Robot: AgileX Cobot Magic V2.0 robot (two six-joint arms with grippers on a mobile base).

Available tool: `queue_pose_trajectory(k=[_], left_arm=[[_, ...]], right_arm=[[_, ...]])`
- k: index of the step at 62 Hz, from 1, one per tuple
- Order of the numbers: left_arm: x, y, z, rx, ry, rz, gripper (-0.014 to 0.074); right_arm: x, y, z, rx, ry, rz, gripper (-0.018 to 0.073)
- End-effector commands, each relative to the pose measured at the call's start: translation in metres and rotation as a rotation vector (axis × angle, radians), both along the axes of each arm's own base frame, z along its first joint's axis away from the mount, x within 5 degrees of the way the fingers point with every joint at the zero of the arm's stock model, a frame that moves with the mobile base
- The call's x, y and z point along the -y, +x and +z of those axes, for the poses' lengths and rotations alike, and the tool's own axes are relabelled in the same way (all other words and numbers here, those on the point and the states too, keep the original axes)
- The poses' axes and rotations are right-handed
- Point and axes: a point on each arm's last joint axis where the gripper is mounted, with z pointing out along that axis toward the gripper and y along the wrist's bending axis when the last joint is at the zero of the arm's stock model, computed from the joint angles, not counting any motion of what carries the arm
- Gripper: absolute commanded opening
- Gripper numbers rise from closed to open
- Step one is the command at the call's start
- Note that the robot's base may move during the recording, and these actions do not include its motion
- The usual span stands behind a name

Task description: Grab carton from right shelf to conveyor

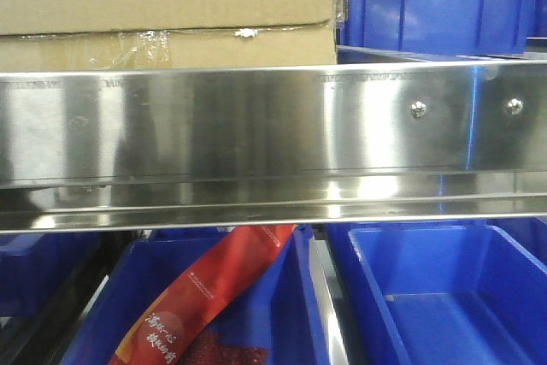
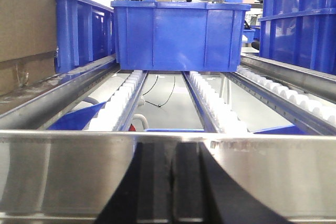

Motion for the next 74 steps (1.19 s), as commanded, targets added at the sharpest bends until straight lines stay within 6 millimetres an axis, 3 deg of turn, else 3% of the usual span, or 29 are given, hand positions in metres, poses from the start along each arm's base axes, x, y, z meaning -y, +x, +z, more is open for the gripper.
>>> queue_pose_trajectory(k=[1, 34, 53, 74], left_arm=[[0.0, -0.001, 0.003, 0.026, 0.001, 0.003, 0.0001], [-0.001, -0.001, 0.01, 0.103, 0.012, 0.008, 0.0001], [-0.001, -0.001, 0.01, 0.105, -0.003, 0.008, 0.0001], [-0.001, -0.003, 0.018, 0.192, -0.041, 0.013, 0.0001]], right_arm=[[0.0, 0.0, 0.002, 0.024, -0.004, -0.001, -0.0069], [0.0, 0.0, 0.004, 0.041, -0.002, -0.003, -0.0069], [0.002, -0.003, 0.022, 0.248, 0.013, -0.024, -0.0069], [0.003, -0.005, 0.026, 0.295, 0.033, -0.031, -0.0069]])
